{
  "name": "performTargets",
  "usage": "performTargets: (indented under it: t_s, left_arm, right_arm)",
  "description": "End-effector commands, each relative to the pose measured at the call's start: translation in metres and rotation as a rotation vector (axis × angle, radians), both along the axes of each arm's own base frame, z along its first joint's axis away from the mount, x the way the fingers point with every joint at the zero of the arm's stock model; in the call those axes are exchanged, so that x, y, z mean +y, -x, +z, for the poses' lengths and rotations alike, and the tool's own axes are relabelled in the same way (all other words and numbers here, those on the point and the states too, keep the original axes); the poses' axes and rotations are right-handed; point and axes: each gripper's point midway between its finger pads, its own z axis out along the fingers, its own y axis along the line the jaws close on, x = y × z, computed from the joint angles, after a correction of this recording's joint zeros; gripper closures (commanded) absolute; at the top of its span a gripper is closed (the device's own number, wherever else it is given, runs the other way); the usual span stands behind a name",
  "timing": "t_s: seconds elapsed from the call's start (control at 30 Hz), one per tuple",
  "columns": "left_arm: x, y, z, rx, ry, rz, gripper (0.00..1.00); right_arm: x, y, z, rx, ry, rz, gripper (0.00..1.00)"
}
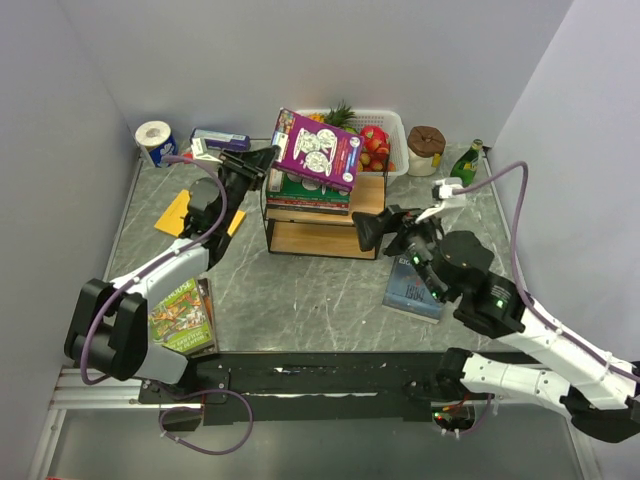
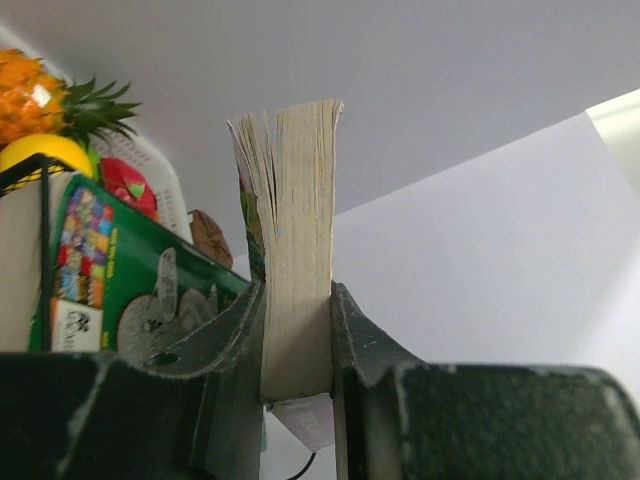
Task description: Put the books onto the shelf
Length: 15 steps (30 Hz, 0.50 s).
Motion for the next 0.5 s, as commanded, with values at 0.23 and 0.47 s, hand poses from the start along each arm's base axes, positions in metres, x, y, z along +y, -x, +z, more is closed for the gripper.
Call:
performTargets:
  t_s: [0.23, 0.47]
  left_arm:
    - [0.016, 0.005, 0.022, -0.031, 0.068, 0.058, 0.99]
    - [0.016, 0.001, 0.01, 0.012, 0.047, 0.073, 0.99]
  right_arm:
    - [0.017, -0.016, 0.009, 0.018, -0.052, 0.032, 0.03]
    - [0.032, -0.047, 0.001, 0.057, 0.003, 0.012, 0.1]
